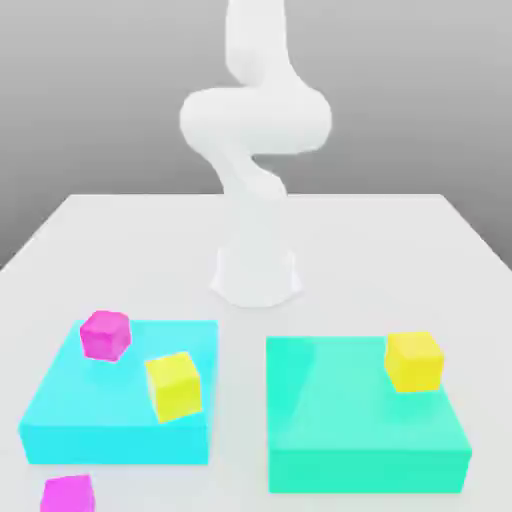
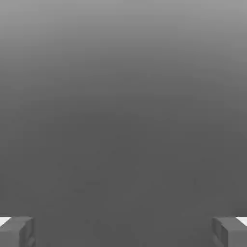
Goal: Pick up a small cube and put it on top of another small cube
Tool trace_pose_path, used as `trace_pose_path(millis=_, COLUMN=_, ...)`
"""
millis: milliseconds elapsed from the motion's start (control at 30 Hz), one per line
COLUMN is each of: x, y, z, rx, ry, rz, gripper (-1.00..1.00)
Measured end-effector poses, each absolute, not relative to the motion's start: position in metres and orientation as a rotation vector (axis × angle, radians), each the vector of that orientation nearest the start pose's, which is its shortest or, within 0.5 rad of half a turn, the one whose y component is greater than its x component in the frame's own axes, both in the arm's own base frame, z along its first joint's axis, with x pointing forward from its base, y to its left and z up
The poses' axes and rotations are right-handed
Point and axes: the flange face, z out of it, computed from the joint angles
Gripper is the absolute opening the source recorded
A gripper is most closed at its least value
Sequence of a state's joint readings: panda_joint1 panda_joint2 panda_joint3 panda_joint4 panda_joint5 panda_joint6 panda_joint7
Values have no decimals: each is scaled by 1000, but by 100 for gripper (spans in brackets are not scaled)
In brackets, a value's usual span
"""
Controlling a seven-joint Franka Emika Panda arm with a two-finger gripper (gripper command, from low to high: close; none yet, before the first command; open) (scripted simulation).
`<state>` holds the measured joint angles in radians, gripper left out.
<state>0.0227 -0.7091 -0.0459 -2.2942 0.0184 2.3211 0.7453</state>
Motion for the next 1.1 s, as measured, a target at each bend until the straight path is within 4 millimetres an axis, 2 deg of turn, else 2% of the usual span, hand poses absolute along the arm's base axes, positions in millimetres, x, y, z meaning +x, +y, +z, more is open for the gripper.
trace_pose_path(millis=133, x=428, y=-38, z=631, rx=-2550, ry=995, rz=-800, gripper=0)
trace_pose_path(millis=267, x=468, y=-61, z=573, rx=-2610, ry=982, rz=-672, gripper=0)
trace_pose_path(millis=400, x=498, y=-84, z=511, rx=-2667, ry=975, rz=-551, gripper=0)
trace_pose_path(millis=533, x=519, y=-107, z=445, rx=-2724, ry=970, rz=-436, gripper=0)
trace_pose_path(millis=667, x=529, y=-135, z=379, rx=-2781, ry=979, rz=-326, gripper=0)
trace_pose_path(millis=800, x=530, y=-157, z=312, rx=-2848, ry=968, rz=-217, gripper=0)
trace_pose_path(millis=1033, x=509, y=-203, z=205, rx=-2977, ry=953, rz=-27, gripper=0)
trace_pose_path(millis=1100, x=507, y=-208, z=175, rx=-2993, ry=948, rz=-9, gripper=0)
